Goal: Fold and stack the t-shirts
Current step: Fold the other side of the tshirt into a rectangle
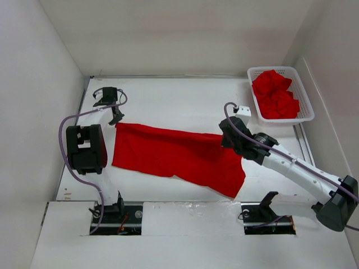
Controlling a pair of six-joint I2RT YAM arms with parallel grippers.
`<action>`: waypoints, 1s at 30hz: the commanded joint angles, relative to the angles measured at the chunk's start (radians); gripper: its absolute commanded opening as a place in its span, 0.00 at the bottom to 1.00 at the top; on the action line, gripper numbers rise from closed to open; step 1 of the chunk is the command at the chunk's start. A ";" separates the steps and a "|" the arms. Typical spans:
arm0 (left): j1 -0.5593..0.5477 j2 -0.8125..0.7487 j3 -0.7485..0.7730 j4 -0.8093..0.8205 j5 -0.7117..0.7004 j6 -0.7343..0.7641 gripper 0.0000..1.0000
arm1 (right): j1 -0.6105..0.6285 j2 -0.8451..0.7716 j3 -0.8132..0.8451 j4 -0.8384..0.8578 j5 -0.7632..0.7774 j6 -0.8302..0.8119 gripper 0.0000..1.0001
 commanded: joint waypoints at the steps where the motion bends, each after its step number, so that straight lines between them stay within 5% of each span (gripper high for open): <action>1: 0.001 -0.058 -0.019 -0.035 -0.065 -0.034 0.00 | 0.023 -0.057 -0.010 -0.020 0.012 0.033 0.00; 13: 0.001 -0.099 -0.030 -0.072 -0.085 -0.082 0.00 | 0.194 -0.143 -0.080 -0.054 -0.065 0.167 0.00; 28: 0.001 -0.059 -0.039 -0.114 -0.142 -0.123 0.00 | 0.356 -0.057 -0.082 -0.127 -0.047 0.308 0.00; 30: 0.001 -0.059 -0.050 -0.114 -0.132 -0.123 0.09 | 0.356 -0.034 -0.094 -0.114 -0.080 0.308 0.00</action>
